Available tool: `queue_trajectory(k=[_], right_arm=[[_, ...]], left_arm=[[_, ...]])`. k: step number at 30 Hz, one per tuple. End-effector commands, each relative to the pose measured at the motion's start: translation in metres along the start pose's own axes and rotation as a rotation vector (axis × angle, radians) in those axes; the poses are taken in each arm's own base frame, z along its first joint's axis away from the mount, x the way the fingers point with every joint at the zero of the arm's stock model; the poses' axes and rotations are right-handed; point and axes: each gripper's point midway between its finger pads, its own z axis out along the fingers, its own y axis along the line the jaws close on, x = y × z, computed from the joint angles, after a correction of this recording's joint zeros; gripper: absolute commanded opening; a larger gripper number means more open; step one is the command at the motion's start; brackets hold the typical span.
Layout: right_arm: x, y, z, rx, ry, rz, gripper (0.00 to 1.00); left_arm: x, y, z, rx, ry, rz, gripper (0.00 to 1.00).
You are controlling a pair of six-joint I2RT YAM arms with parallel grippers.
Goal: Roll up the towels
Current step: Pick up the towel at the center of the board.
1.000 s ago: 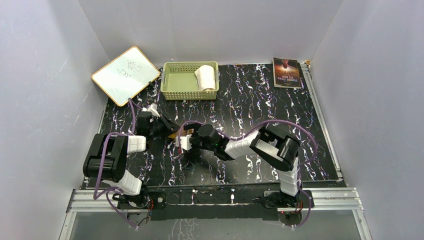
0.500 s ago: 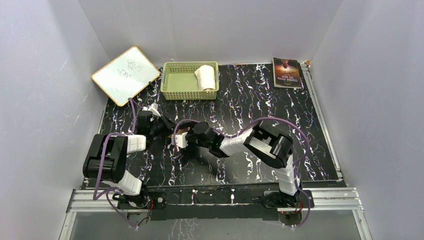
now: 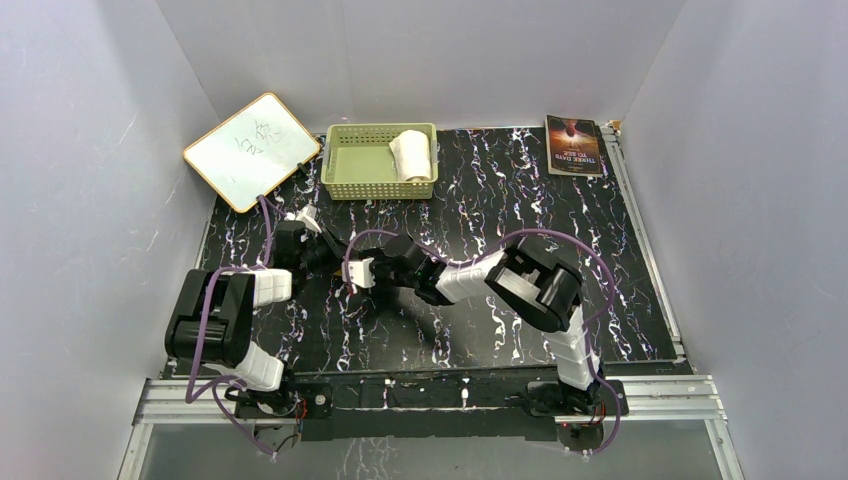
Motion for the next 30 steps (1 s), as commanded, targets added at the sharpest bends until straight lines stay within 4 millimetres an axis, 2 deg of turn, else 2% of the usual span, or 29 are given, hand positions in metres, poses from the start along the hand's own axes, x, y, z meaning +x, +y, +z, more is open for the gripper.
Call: queue_trajectory(k=[1, 4, 6, 8, 9, 10, 12, 14, 16, 17, 20, 22, 24, 26, 28, 30], right_arm=[[0.029, 0.005, 0.004, -0.04, 0.091, 0.043, 0.44], [0.033, 0.008, 0.005, -0.068, 0.107, 0.062, 0.37], [0.032, 0.007, 0.004, -0.072, 0.104, 0.08, 0.28], [0.029, 0.001, 0.002, -0.063, 0.101, 0.122, 0.13], [0.029, -0.001, 0.002, -0.063, 0.104, 0.145, 0.01], [0.028, -0.004, 0.0, -0.066, 0.108, 0.17, 0.0], [0.027, -0.02, -0.005, -0.018, 0.114, 0.224, 0.0], [0.019, -0.049, -0.013, 0.092, 0.097, 0.272, 0.0], [0.008, -0.091, -0.026, 0.271, 0.065, 0.397, 0.0], [0.001, -0.119, -0.034, 0.377, 0.048, 0.464, 0.0], [-0.015, -0.18, -0.051, 0.534, 0.028, 0.611, 0.0], [-0.026, -0.224, -0.06, 0.643, 0.027, 0.711, 0.0], [-0.03, -0.258, -0.062, 0.7, 0.049, 0.81, 0.0], [-0.028, -0.283, -0.057, 0.728, 0.075, 0.891, 0.0], [-0.017, -0.305, -0.052, 0.771, 0.092, 0.956, 0.0], [0.005, -0.314, -0.039, 0.794, 0.109, 1.021, 0.0]], left_arm=[[0.025, 0.034, -0.008, -0.144, 0.08, -0.008, 0.1], [0.023, 0.032, -0.009, -0.145, 0.075, -0.006, 0.1], [0.019, 0.029, -0.01, -0.145, 0.069, -0.007, 0.1], [0.009, 0.022, -0.013, -0.151, 0.052, -0.003, 0.11], [0.0, 0.016, -0.016, -0.156, 0.033, 0.005, 0.13], [-0.011, 0.011, -0.021, -0.175, 0.011, 0.01, 0.16], [-0.049, -0.008, -0.039, -0.213, -0.063, 0.03, 0.22], [-0.081, -0.023, -0.063, -0.241, -0.125, 0.036, 0.37], [-0.111, -0.039, -0.09, -0.241, -0.192, 0.043, 0.5], [-0.123, -0.044, -0.104, -0.245, -0.22, 0.045, 0.54], [-0.145, -0.058, -0.136, -0.225, -0.272, 0.049, 0.61], [-0.149, -0.065, -0.147, -0.201, -0.278, 0.051, 0.62], [-0.146, -0.068, -0.15, -0.182, -0.265, 0.052, 0.63], [-0.14, -0.067, -0.148, -0.167, -0.245, 0.045, 0.63], [-0.134, -0.066, -0.143, -0.15, -0.218, 0.037, 0.63], [-0.127, -0.065, -0.14, -0.136, -0.187, 0.033, 0.63]])
